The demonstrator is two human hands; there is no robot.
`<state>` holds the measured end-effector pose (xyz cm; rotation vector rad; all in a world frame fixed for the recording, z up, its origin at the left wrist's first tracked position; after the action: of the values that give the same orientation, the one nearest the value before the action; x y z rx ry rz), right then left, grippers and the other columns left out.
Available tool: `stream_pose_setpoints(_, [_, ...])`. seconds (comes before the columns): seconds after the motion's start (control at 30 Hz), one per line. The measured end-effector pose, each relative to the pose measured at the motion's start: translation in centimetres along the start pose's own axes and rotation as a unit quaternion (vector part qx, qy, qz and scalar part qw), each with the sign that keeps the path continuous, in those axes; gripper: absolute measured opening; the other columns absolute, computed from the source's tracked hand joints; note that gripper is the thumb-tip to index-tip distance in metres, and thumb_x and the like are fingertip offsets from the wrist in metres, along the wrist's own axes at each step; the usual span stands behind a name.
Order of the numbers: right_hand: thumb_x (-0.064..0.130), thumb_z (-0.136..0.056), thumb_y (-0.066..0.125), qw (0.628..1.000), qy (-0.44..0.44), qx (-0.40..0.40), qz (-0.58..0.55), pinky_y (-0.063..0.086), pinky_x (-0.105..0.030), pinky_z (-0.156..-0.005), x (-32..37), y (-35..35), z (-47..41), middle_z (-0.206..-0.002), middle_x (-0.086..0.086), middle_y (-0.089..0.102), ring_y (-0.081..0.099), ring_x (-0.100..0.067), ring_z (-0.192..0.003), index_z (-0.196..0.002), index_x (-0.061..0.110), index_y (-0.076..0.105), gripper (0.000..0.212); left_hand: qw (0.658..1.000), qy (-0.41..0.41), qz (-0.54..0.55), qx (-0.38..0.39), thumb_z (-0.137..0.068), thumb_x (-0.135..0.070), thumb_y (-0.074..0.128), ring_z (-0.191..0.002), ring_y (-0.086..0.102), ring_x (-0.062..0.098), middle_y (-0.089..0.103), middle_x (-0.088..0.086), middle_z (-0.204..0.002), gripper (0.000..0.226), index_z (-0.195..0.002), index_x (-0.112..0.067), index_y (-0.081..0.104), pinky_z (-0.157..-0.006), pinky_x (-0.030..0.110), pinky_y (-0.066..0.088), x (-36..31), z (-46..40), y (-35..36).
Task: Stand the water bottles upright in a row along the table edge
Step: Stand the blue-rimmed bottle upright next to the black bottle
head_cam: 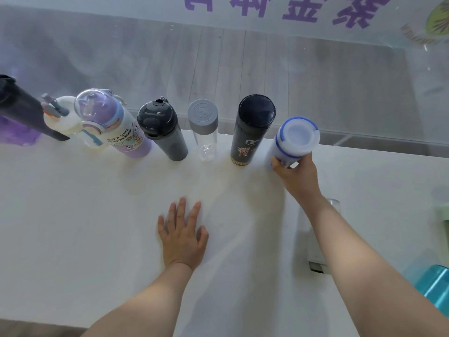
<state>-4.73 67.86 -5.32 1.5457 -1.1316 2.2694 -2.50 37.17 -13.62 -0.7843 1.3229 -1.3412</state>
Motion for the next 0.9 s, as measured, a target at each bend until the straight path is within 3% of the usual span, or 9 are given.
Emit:
stream_pose_setpoints(0.13, [0.031, -0.076, 0.076, 1.000, -0.001, 0.007, 0.017, 0.039, -0.001, -0.066, 0.5, 0.0, -1.4, -0.107, 0.014, 0.062, 0.056, 0.011, -0.085, -0.126, 0.022, 0.047, 0.058, 1.000, 0.000, 0.004, 0.001, -0.085, -0.042, 0.035, -0.145, 0.021, 0.026, 0.025, 0.004, -0.158, 0.062, -0.147, -0.035, 0.032, -0.116, 0.053, 0.007, 0.1, 0.1, -0.1])
stream_pose_setpoints(0.27, [0.028, -0.079, 0.076, 0.999, -0.004, 0.020, 0.031, 0.040, -0.002, -0.071, 0.3, 0.1, -1.8, -0.114, 0.010, 0.059, 0.057, -0.006, -0.094, -0.130, 0.019, 0.044, 0.061, 1.000, 0.003, 0.007, 0.007, -0.085, -0.043, 0.035, -0.145, 0.019, 0.026, 0.024, 0.004, -0.159, 0.063, -0.147, -0.036, 0.029, -0.116, 0.052, 0.005, 0.1, 0.1, -0.1])
stream_pose_setpoints(0.37, [0.031, -0.082, 0.074, 0.996, 0.019, 0.061, 0.068, 0.044, -0.024, -0.085, -1.1, 0.4, -1.2, -0.123, 0.005, 0.055, 0.055, -0.016, -0.106, -0.133, 0.018, 0.037, 0.065, 1.000, 0.007, 0.013, 0.012, -0.086, -0.043, 0.034, -0.146, 0.018, 0.027, 0.024, 0.004, -0.159, 0.062, -0.147, -0.035, 0.030, -0.116, 0.053, 0.005, 0.2, 0.0, -0.1])
stream_pose_setpoints(0.5, [0.024, -0.083, 0.074, 0.995, 0.016, 0.053, 0.088, 0.038, -0.034, -0.103, -1.9, -0.8, 0.0, -0.146, -0.003, 0.042, 0.043, -0.023, -0.132, -0.142, 0.015, 0.030, 0.075, 1.000, 0.008, 0.024, 0.013, -0.086, -0.042, 0.035, -0.145, 0.018, 0.027, 0.024, 0.005, -0.158, 0.062, -0.147, -0.035, 0.030, -0.116, 0.054, 0.005, 0.1, 0.1, -0.1])
stream_pose_setpoints(0.7, [0.016, -0.090, 0.061, 0.990, -0.021, 0.022, 0.136, 0.033, -0.033, -0.111, 0.2, -4.3, 2.6, -0.150, -0.001, 0.040, 0.039, -0.016, -0.136, -0.147, 0.016, 0.029, 0.066, 1.000, 0.010, 0.025, 0.016, -0.085, -0.042, 0.035, -0.146, 0.018, 0.028, 0.023, 0.005, -0.159, 0.063, -0.147, -0.035, 0.030, -0.116, 0.054, 0.004, 0.2, 0.0, 0.0])
stream_pose_setpoints(0.8, [0.004, -0.090, 0.052, 0.986, -0.038, 0.010, 0.163, 0.033, -0.031, -0.109, -0.4, -6.5, 5.2, -0.145, -0.002, 0.047, 0.042, -0.018, -0.133, -0.142, 0.014, 0.041, 0.054, 1.000, 0.010, 0.023, 0.017, -0.085, -0.043, 0.033, -0.146, 0.017, 0.028, 0.022, 0.005, -0.159, 0.063, -0.147, -0.035, 0.028, -0.116, 0.053, 0.001, 0.2, 0.1, -0.1])
stream_pose_setpoints(0.9, [-0.006, -0.086, 0.045, 0.972, -0.036, 0.055, 0.227, 0.027, -0.020, -0.105, -2.7, -8.2, 8.2, -0.141, 0.000, 0.050, 0.042, -0.020, -0.134, -0.134, 0.019, 0.051, 0.055, 1.000, 0.009, 0.022, 0.018, -0.085, -0.045, 0.032, -0.146, 0.014, 0.027, 0.021, 0.004, -0.159, 0.063, -0.147, -0.036, 0.027, -0.115, 0.051, -0.002, 0.3, 0.2, -0.1])
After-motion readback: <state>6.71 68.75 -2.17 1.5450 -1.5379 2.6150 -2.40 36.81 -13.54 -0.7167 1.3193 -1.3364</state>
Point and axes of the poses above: each hand's wrist, its own z-axis away from the middle knuckle, its own y-axis out of the palm, x = y × z, the point moved 2 cm from there along -z, towards the middle knuckle
